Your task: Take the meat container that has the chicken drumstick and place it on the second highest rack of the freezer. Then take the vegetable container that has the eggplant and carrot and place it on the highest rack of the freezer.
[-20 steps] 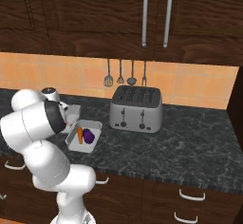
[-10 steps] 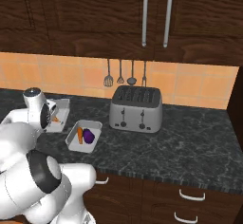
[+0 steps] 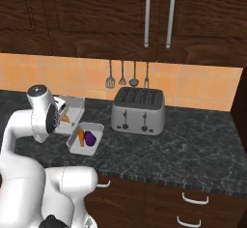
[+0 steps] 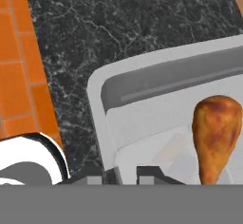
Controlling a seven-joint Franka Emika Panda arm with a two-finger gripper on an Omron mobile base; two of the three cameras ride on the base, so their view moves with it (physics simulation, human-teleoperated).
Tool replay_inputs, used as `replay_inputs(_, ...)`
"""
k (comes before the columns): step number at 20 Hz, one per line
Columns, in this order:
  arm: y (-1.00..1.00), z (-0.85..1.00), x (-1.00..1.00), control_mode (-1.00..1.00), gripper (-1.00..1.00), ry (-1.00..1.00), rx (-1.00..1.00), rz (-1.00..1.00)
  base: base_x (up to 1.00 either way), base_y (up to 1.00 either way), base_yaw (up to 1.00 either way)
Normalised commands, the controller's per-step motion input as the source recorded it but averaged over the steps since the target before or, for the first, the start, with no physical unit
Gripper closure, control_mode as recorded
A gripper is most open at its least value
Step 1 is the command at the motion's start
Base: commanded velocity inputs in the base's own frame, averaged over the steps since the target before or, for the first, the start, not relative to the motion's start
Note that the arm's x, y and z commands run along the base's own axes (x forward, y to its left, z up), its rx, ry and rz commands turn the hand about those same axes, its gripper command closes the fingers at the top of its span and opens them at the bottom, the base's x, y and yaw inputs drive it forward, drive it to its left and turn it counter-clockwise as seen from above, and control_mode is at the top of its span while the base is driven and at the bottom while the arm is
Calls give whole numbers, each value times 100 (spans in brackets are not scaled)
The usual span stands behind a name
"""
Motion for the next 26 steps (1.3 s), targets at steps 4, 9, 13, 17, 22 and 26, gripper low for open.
replay_inputs(4,-84,24,0,-100,100,0,-2,6,0,0,0)
replay_inputs(9,-68,8,-28,-100,100,-2,-4,47,0,0,0)
replay_inputs(13,-12,0,-34,-100,100,0,-15,49,0,0,0)
replay_inputs(17,4,22,-13,-100,100,0,-10,13,0,0,0)
replay_inputs(22,12,45,0,-100,100,0,-6,0,0,0,0)
replay_inputs(26,10,35,0,-100,100,-3,-4,-1,0,0,0)
